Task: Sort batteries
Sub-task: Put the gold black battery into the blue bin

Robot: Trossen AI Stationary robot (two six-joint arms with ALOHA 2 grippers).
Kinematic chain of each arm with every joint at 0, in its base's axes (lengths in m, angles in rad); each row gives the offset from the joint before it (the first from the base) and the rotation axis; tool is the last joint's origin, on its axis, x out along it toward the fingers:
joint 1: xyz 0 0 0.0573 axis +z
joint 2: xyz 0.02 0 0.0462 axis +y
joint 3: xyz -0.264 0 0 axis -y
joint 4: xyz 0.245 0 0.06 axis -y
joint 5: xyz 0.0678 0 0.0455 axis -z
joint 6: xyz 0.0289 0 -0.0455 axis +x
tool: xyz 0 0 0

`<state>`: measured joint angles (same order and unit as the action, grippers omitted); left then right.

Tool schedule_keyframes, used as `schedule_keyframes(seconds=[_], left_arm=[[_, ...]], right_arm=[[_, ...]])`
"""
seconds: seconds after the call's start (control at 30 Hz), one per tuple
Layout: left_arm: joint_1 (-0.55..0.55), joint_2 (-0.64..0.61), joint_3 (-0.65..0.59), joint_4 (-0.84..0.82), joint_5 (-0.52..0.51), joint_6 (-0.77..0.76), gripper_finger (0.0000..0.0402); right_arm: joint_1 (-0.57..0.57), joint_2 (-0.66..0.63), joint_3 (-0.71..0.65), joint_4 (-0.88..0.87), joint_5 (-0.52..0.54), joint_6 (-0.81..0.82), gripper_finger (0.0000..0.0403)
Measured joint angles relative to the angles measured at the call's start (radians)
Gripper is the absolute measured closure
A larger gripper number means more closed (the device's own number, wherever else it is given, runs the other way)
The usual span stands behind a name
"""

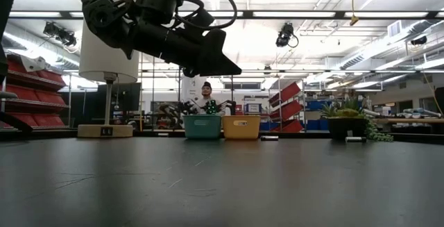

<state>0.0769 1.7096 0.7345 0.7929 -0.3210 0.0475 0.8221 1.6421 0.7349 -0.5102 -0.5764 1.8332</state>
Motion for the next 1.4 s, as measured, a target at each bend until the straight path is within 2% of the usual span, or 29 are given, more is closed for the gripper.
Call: schedule_keyframes(seconds=[0.3,0.4,0.53,0.77,0.97,1.07,1.2,1.4], left_arm=[[0.000,0.000,0.000,-0.003,0.000,0.000,0.0326],[0.000,0.000,0.000,-0.003,0.000,0.000,0.0326],[0.000,0.000,0.000,-0.003,0.000,0.000,0.0326],[0.000,0.000,0.000,-0.003,0.000,0.000,0.0326],[0.001,0.000,0.000,-0.001,0.000,0.002,0.0326],[0.007,0.000,0.000,0.001,-0.013,0.029,0.0325],[0.011,0.000,0.000,-0.002,-0.022,0.050,0.0325],[0.010,0.000,0.000,0.024,0.053,0.082,0.0325]], right_arm=[[0.000,0.001,0.000,-0.005,-0.025,0.004,0.0178],[0.000,-0.008,-0.002,-0.007,-0.037,0.000,0.0182],[-0.001,-0.054,-0.003,-0.019,-0.003,0.002,0.0176],[-0.004,-0.190,-0.003,-0.032,0.163,0.073,0.0180],[-0.030,-0.291,-0.003,-0.032,0.395,0.082,0.0181],[-0.077,-0.315,-0.002,-0.032,0.500,0.017,0.0180],[-0.200,-0.321,-0.002,-0.019,0.639,-0.153,0.0180],[-0.429,-0.319,-0.002,0.108,0.665,-0.474,0.0180]])
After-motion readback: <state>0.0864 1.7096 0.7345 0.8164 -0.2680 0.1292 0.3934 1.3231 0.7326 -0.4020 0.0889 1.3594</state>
